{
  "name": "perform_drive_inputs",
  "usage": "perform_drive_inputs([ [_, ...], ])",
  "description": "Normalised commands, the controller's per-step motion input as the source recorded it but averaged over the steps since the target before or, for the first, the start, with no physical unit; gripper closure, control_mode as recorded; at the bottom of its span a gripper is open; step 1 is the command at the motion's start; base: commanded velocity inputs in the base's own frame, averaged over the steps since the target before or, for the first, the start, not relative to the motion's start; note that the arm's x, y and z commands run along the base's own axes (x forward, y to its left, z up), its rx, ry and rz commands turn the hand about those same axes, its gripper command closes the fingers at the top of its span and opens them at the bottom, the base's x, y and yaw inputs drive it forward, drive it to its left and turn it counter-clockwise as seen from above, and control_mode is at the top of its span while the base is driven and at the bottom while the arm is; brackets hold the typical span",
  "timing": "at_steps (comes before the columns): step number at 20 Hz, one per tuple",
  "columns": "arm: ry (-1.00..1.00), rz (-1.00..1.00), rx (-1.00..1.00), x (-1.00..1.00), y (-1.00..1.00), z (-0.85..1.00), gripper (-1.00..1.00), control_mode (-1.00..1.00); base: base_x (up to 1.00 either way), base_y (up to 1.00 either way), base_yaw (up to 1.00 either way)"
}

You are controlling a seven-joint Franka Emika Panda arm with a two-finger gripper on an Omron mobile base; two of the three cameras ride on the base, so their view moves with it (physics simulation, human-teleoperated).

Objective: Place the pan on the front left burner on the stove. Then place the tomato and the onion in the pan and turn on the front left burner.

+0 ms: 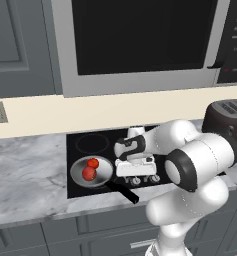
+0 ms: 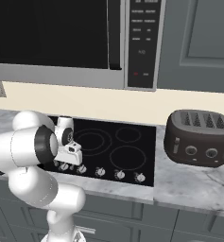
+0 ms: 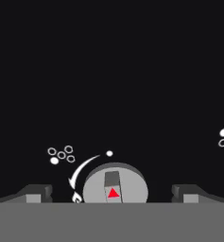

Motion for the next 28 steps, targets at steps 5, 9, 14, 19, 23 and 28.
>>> perform_drive_inputs([
  [5,0.0,0.0,0.0,0.03,0.0,-0.26,-1.0,-1.0,0.0,0.0,0.0],
  [9,0.0,0.0,0.0,0.0,0.0,-0.07,1.0,-1.0,0.0,0.0,0.0],
  [14,0.0,0.0,0.0,0.0,0.0,-0.08,1.0,-1.0,0.0,0.0,0.0],
  [19,0.0,0.0,0.0,0.0,0.0,-0.02,1.0,-1.0,0.0,0.0,0.0],
  [23,0.0,0.0,0.0,0.0,0.0,0.0,1.0,-1.0,0.0,0.0,0.0],
  [28,0.0,0.03,0.0,0.0,0.0,-0.09,1.0,-1.0,0.0,0.0,0.0],
])
